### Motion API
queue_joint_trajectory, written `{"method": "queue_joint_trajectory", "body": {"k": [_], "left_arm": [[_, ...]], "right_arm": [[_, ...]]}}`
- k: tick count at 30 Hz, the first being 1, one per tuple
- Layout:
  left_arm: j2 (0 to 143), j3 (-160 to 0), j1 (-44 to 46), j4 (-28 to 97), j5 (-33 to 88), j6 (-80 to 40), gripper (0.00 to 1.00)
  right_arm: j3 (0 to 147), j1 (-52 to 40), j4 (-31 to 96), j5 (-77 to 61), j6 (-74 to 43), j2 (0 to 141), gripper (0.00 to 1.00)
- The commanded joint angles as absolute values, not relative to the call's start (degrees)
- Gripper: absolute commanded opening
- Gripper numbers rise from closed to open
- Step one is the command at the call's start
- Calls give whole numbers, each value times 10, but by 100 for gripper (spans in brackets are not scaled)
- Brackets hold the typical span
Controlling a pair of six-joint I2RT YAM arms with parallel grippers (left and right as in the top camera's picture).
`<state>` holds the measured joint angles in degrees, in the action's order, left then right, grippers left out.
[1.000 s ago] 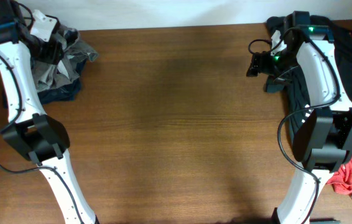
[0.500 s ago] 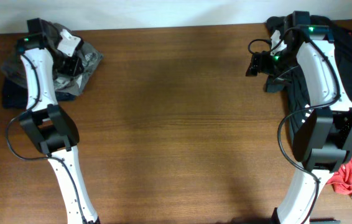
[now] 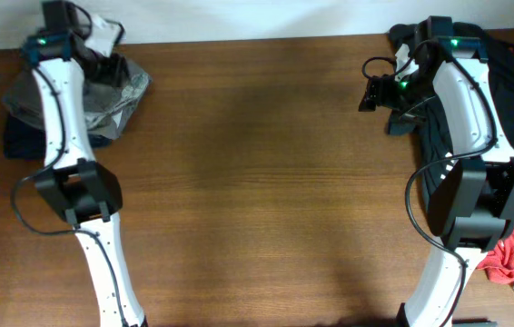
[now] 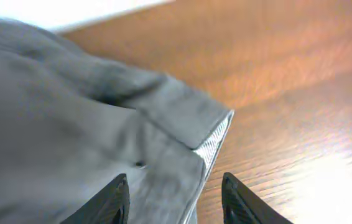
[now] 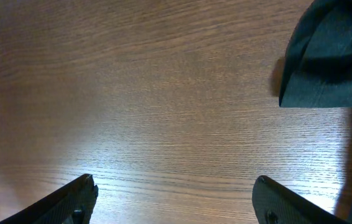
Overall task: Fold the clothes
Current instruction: 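Lower the shorts onto the navy garment stack and open the left gripper, then withdraw the left gripper from the stacked shorts toward the lower left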
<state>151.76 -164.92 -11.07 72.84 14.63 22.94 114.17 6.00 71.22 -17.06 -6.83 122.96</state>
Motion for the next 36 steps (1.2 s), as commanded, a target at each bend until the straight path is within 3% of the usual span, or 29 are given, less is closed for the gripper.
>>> {"method": "queue_joint_trajectory", "body": {"k": [1,6,13,18,25,31,33,36], "left_arm": [[1461,-1669,-160,732,124,115,48],[1468,-1667,-241,757,112,7,72],[1506,-1658,-345,739,181,-76,73],[1550,-1658,-361,713,204,-99,73],[1598,-1658,-357,656,205,-157,71],[1614,-1658,-352,621,221,-167,62],[1614,-1658,-350,616,221,-167,58],[1614,-1658,-348,611,221,-167,41]], "right_arm": [[1137,60,711,-175,-64,1232,84],[1137,60,711,-175,-62,1232,84],[1137,60,711,-176,-62,1232,84],[1137,60,711,-176,-62,1232,84],[1137,60,712,-176,-62,1232,84],[1137,60,711,-176,-62,1232,84],[1137,60,711,-176,-62,1232,84],[1137,60,711,-176,-62,1232,85]]}}
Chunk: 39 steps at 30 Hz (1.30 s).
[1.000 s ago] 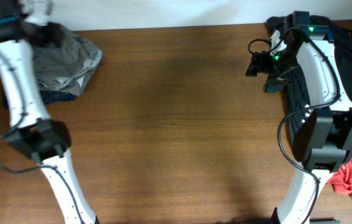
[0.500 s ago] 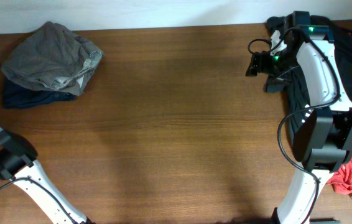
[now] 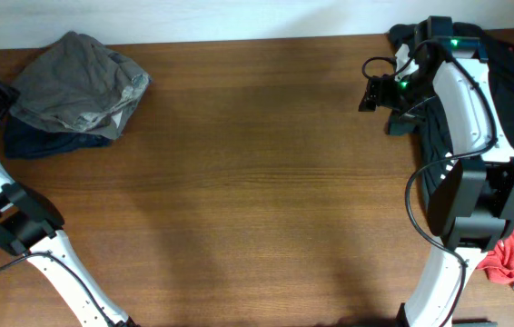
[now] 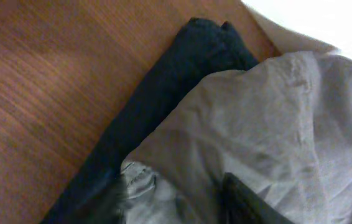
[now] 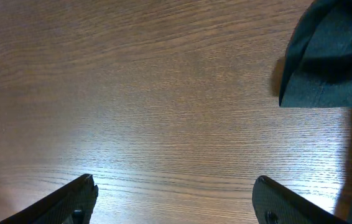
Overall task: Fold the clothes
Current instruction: 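Withdraw the left gripper from the stacked shorts toward the lower left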
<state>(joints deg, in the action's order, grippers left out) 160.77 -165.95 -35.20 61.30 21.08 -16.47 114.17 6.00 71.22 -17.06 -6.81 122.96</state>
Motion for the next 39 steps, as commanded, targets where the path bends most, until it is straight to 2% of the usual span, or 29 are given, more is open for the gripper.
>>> {"method": "queue_joint_trajectory", "body": {"k": [1,9,10,21,25,31,39], "left_arm": [[1614,-1658,-348,610,221,-167,35],[1615,-1658,-346,608,212,-167,2],[1615,-1658,-346,608,212,-167,1],[1591,-1661,-373,636,348,-163,1],[1567,-1661,-378,673,346,-134,1],[1550,-1661,-389,752,278,-123,1],[1546,-1661,-409,762,272,-123,1]], "right_arm": [[1137,60,711,-176,-62,1232,84],[1137,60,711,-178,-62,1232,84],[1137,60,711,-182,-63,1232,84],[1137,60,711,-189,-62,1232,85],[1137,60,711,-189,-62,1232,84],[1137,60,709,-189,-62,1232,84],[1137,60,709,-189,-62,1232,85]]}}
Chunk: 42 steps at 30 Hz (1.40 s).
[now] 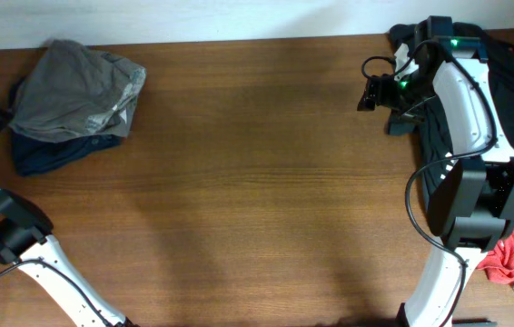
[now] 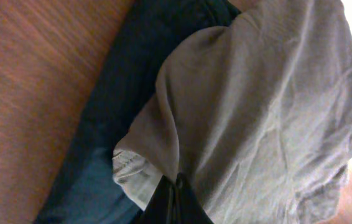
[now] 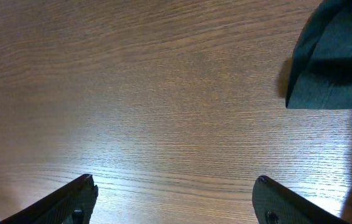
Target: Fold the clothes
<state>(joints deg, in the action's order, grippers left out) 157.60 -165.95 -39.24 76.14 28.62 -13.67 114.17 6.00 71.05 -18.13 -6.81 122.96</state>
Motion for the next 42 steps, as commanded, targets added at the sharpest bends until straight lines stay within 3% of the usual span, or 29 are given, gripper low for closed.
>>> {"method": "queue_joint_trajectory", "body": {"k": [1,5,6,8,10,18,19,21,23,25,33,42], "left_arm": [[1546,-1661,-409,762,272,-123,1],[1546,-1661,-409,776,272,-106,1],[1546,-1661,-409,782,272,-96,11],[1546,-1661,-408,795,271,-93,58],[1546,-1661,-408,799,272,-86,79],[1472,-1662,-394,796,296,-42,87],[1460,-1662,-389,798,296,-37,92],[1435,-1662,-370,803,298,-17,92],[1407,-1662,-328,813,298,13,94],[1394,-1662,-290,819,298,32,99],[1388,-1661,-123,805,293,48,99],[1388,-1660,41,780,149,48,99]], "right_arm": [[1137,60,709,-189,-62,1232,84],[1137,60,709,-189,-62,1232,85],[1137,60,709,-189,-62,1232,84],[1137,60,709,-189,-62,1232,84],[1137,60,706,-189,-62,1232,84],[1172,60,686,-191,-61,1230,86],[1181,60,688,-191,-58,1230,87],[1216,60,699,-190,-45,1227,92],[1273,60,724,-185,-32,1222,100],[1324,60,749,-181,-32,1218,99],[1543,60,886,-113,-32,1212,99],[1580,60,902,-113,-32,1213,99]]}}
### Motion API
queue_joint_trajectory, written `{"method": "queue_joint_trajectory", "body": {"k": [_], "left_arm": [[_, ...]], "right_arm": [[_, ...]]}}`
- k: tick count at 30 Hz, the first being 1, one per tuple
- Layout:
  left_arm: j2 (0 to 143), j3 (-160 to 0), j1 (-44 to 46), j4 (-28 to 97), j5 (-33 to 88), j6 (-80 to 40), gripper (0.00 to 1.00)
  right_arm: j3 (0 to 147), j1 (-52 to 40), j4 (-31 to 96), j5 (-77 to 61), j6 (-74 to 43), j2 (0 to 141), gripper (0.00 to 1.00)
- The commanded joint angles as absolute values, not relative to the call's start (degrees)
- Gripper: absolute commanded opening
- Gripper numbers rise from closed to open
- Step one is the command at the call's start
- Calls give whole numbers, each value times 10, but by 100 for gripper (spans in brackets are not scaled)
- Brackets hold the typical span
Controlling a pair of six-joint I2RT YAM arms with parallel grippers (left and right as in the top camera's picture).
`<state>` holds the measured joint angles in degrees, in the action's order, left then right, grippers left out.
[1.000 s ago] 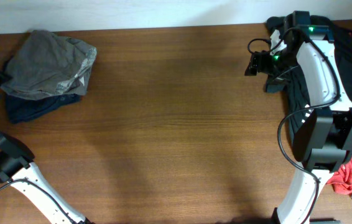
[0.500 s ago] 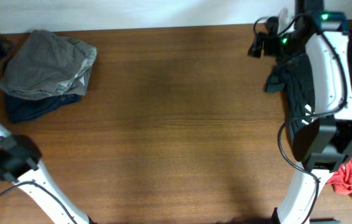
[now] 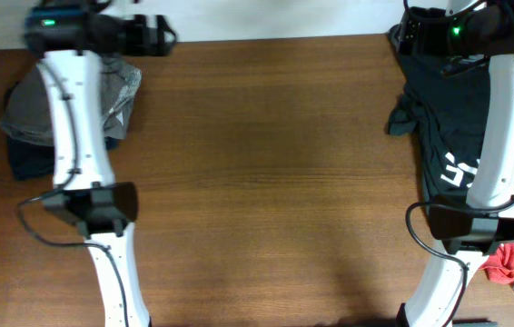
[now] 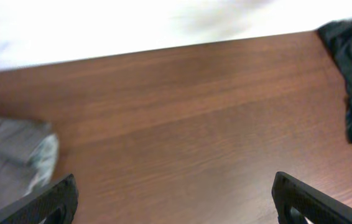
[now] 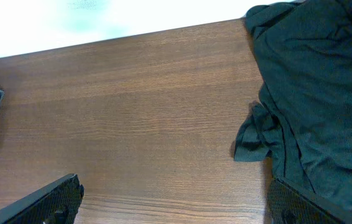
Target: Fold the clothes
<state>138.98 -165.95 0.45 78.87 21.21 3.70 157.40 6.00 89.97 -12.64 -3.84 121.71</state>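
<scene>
A folded grey garment point(image 3: 34, 109) lies on a dark blue one point(image 3: 23, 162) at the table's back left; its edge shows in the left wrist view point(image 4: 8, 155). A crumpled dark garment point(image 3: 448, 118) with white print lies at the back right, also seen in the right wrist view point(image 5: 313, 93). My left gripper point(image 3: 155, 36) hangs high over the back edge, right of the grey pile, open point(image 4: 177, 205) with only bare wood between its fingers. My right gripper point(image 3: 409, 27) is raised by the dark garment's left edge, wide open point(image 5: 176, 205) and holding nothing.
A red garment point(image 3: 511, 259) lies at the front right beside the right arm's base point(image 3: 466, 222). The left arm's base point(image 3: 89, 204) stands left of centre. The brown wooden table point(image 3: 266, 182) ends at a white wall along the back.
My left gripper was shut at the grey garment on the pile's left side; now it is open, high over the back edge to the pile's right. The right gripper is higher, further from the table.
My left gripper was open over the grey garment, then open at the pile's left side, then shut at the grey cloth with the pile slightly shifted. Now it is open and away from the pile. The right gripper stayed open beside the dark garment, now raised.
</scene>
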Motion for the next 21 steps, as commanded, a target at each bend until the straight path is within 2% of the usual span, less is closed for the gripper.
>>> {"method": "queue_joint_trajectory", "body": {"k": [1,11,17,21], "left_arm": [[1388,-1660,57,780,149,48,99],[1388,-1660,164,744,80,48,99],[1388,-1660,171,747,21,-33,99],[1388,-1660,164,746,11,-37,99]], "right_arm": [[1580,60,902,-113,-32,1213,99],[1580,60,902,-113,-32,1213,99],[1581,60,903,-113,-32,1189,99],[1581,59,902,-113,-32,1129,99]]}}
